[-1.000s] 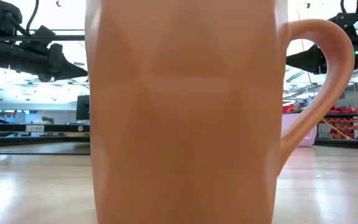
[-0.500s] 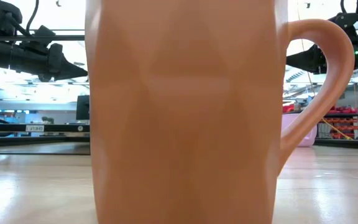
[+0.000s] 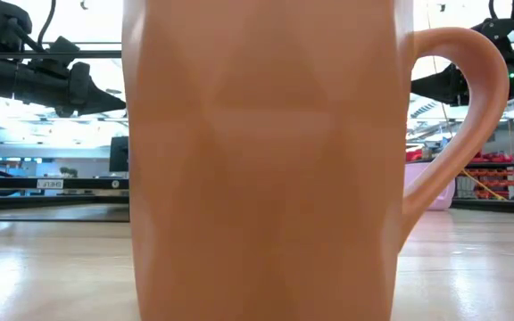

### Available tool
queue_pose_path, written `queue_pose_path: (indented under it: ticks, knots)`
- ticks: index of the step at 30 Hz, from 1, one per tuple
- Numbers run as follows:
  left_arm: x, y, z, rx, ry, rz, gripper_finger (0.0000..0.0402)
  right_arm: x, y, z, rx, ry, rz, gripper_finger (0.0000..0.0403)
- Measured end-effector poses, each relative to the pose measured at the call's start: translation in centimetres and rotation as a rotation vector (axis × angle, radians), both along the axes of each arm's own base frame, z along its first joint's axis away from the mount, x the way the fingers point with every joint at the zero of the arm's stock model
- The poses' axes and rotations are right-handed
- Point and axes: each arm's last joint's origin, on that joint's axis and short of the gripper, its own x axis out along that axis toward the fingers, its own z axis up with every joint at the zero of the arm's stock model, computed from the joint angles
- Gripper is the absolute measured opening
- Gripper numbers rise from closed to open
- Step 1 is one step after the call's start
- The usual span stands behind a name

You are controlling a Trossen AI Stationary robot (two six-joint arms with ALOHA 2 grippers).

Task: Stack small to large cups/mugs on shelf
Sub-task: Move the orange mug to the top middle of the table

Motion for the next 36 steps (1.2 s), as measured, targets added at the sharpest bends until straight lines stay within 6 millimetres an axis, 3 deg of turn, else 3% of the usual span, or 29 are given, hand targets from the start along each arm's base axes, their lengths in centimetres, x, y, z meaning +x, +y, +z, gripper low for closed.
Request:
queue_pose_path:
  ticks: [36]
  knots:
    - [0.0, 0.0, 0.0, 0.0, 0.0, 0.0, 0.0034, 0.0, 0.0, 0.0, 0.0, 0.0, 0.0, 0.0012]
